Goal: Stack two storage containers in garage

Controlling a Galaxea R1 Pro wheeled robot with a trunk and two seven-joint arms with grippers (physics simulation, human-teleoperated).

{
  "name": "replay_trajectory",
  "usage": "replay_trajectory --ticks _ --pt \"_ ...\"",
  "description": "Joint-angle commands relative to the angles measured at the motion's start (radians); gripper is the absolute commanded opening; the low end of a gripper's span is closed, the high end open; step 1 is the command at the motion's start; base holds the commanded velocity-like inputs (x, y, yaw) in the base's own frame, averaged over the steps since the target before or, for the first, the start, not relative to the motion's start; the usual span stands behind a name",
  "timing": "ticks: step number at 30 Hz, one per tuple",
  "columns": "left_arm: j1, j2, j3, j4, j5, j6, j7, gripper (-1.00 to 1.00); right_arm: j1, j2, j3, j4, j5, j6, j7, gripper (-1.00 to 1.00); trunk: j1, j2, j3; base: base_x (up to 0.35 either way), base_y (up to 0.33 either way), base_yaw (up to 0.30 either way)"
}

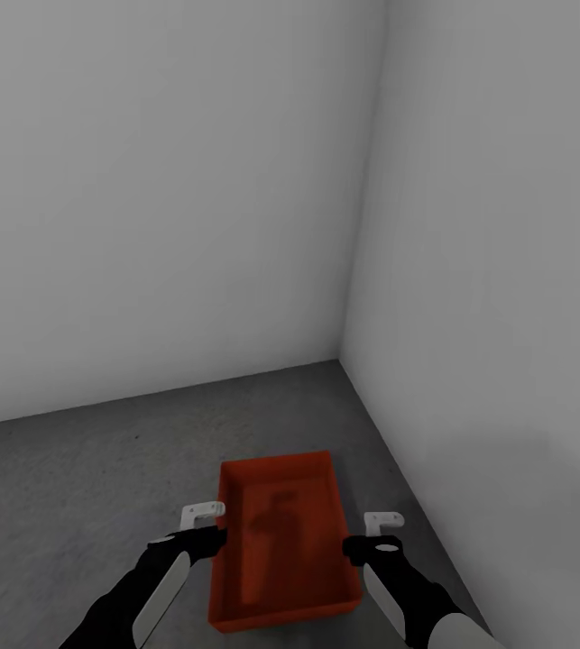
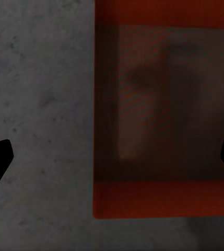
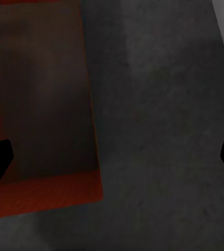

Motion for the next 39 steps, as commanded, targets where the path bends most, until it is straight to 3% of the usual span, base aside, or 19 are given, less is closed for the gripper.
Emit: replay_trajectory --ticks 1,5,23,39 --pt "-0.001 0.001 -0.005 -0.002 0.011 0.002 0.010 1.00 -0.001 -0.001 0.008 -0.002 -0.009 0.005 -0.009 1.00 0.000 0.000 -0.001 0.000 0.000 0.000" --pt "-0.001 0.001 -0.005 -0.002 0.011 0.002 0.010 1.00 -0.001 -0.001 0.008 -0.002 -0.009 0.005 -0.009 1.00 0.000 0.000 -0.001 0.000 0.000 0.000" --pt "-0.001 0.001 -0.005 -0.003 0.011 0.002 0.010 1.00 -0.001 -0.001 0.008 -0.002 -0.009 0.006 -0.010 1.00 -0.069 0.126 0.056 0.000 0.000 0.000" --pt "-0.001 0.001 -0.005 -0.002 0.011 0.003 0.010 1.00 -0.001 -0.001 0.009 -0.002 -0.009 0.005 -0.010 1.00 -0.069 0.126 0.056 0.000 0.000 0.000"
